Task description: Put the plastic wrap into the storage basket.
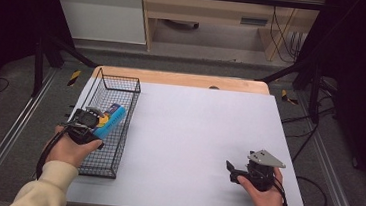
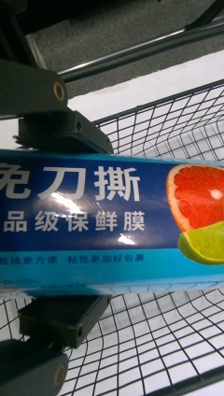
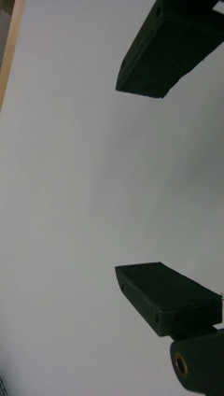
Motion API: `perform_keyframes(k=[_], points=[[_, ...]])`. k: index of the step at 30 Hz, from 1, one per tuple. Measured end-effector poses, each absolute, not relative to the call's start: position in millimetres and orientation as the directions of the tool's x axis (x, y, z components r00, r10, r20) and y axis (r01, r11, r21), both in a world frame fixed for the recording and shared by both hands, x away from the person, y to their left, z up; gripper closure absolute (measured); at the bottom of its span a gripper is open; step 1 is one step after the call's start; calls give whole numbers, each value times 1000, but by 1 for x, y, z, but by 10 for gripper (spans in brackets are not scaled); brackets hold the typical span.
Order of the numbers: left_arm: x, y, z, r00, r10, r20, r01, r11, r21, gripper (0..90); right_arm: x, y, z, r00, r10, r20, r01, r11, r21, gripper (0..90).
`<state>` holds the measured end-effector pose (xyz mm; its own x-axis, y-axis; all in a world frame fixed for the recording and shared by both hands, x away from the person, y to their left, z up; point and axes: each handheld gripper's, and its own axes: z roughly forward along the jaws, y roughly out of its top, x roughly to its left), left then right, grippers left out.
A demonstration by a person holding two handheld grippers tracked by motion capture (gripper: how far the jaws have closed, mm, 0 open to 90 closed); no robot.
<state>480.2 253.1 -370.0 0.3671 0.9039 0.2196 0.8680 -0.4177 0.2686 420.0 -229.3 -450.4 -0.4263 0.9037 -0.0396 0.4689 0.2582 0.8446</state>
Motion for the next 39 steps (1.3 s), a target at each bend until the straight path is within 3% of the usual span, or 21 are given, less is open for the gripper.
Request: perform_keyframes(k=[39], points=[[489,242,-379,419,868,266,869,-468,159,318,420,-228,-451,-438,898,-37,473,266,840,110]])
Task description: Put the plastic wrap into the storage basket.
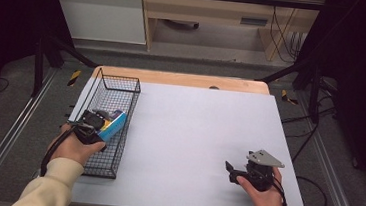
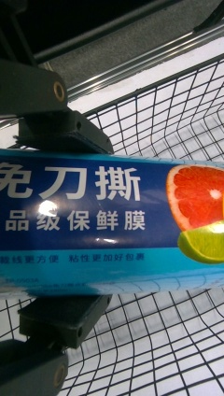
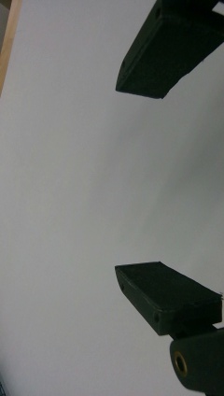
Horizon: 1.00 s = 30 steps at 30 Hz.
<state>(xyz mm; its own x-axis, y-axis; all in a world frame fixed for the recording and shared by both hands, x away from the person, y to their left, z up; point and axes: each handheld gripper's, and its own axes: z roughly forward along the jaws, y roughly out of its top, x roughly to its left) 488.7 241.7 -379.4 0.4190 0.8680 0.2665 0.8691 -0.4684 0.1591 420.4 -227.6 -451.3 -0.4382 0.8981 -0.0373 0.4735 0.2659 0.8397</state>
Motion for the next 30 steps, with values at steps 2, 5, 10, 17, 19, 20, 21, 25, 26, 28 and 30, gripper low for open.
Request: perform_keyframes(k=[2,5,10,17,19,20,21,25,26,28,30], points=[[489,242,-380,421,865,272,869,-471,152,318,420,-227,-451,-439,897,-38,474,267,839,110],[490,241,-381,423,861,281,869,-474,143,318,420,-227,-452,-441,897,-37,475,268,839,110],[491,238,-382,433,855,286,867,-482,127,318,421,-227,-452,-443,896,-37,474,270,838,110],[492,237,-383,436,852,290,866,-485,121,317,421,-227,-452,-445,895,-36,478,271,836,110],[492,237,-383,437,851,291,866,-486,118,317,421,-227,-452,-448,893,-38,477,275,835,110],[492,237,-383,437,851,291,866,-486,118,317,421,-227,-452,-448,893,-38,477,275,835,110],[492,237,-383,438,851,290,866,-486,117,317,421,-227,-452,-449,893,-37,478,275,834,109],[492,237,-383,440,849,291,865,-488,115,317,421,-226,-452,-450,892,-37,478,276,834,110],[492,237,-383,440,849,291,866,-488,114,317,421,-226,-452,-451,892,-37,478,276,834,110],[493,237,-383,440,850,290,866,-487,115,316,421,-226,-453,-452,891,-38,479,279,832,110],[492,237,-383,440,849,291,865,-488,115,316,421,-226,-453,-452,891,-38,479,278,833,111]])
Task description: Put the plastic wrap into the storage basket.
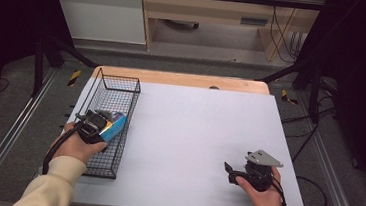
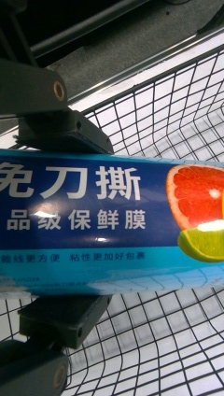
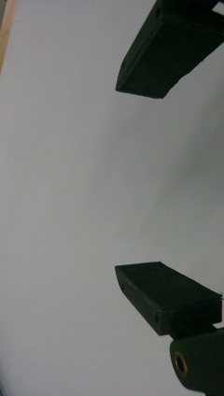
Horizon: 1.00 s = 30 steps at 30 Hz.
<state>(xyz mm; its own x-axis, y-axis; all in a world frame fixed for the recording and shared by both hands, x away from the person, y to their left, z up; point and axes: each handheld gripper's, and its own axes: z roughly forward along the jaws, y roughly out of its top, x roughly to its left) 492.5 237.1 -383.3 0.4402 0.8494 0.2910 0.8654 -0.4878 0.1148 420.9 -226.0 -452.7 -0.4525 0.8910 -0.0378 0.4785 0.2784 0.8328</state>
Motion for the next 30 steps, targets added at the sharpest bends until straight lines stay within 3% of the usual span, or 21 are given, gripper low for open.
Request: perform_keyframes(k=[17,30], points=[[492,237,-381,440,853,280,862,-489,137,304,421,-226,-453,-456,889,-35,482,279,830,112],[483,236,-373,409,871,273,846,-474,243,177,421,-226,-453,-458,888,-33,483,280,830,111]])
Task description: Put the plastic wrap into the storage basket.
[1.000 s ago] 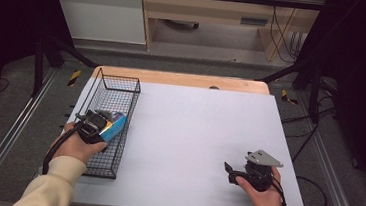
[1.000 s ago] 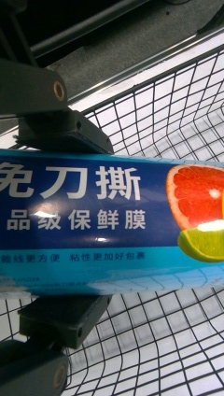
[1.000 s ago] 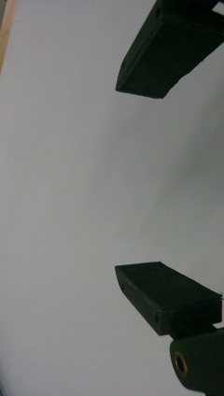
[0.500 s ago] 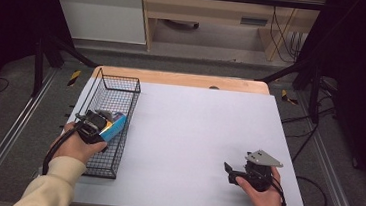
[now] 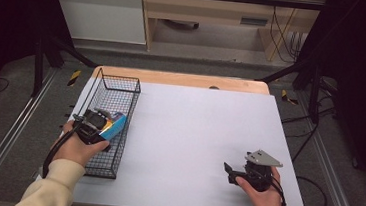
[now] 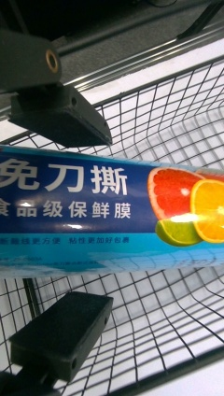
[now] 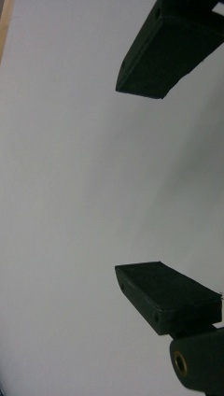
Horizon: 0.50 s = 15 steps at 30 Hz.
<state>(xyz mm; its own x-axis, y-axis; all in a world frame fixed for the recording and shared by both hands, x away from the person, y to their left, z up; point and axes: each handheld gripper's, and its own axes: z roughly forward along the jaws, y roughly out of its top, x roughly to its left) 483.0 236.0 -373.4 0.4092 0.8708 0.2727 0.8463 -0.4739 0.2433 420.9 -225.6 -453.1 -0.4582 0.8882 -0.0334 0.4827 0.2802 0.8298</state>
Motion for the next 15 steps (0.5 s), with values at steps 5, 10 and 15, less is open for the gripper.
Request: perform_keyframes(k=[5,10,15], points=[[476,239,-365,392,875,284,825,-471,311,154,421,-226,-453,-457,889,-33,483,279,830,111],[471,241,-359,363,887,286,806,-453,382,144,421,-226,-453,-454,890,-31,485,276,830,107],[468,240,-355,358,889,285,782,-452,429,131,421,-226,-453,-456,889,-34,482,279,830,104]])
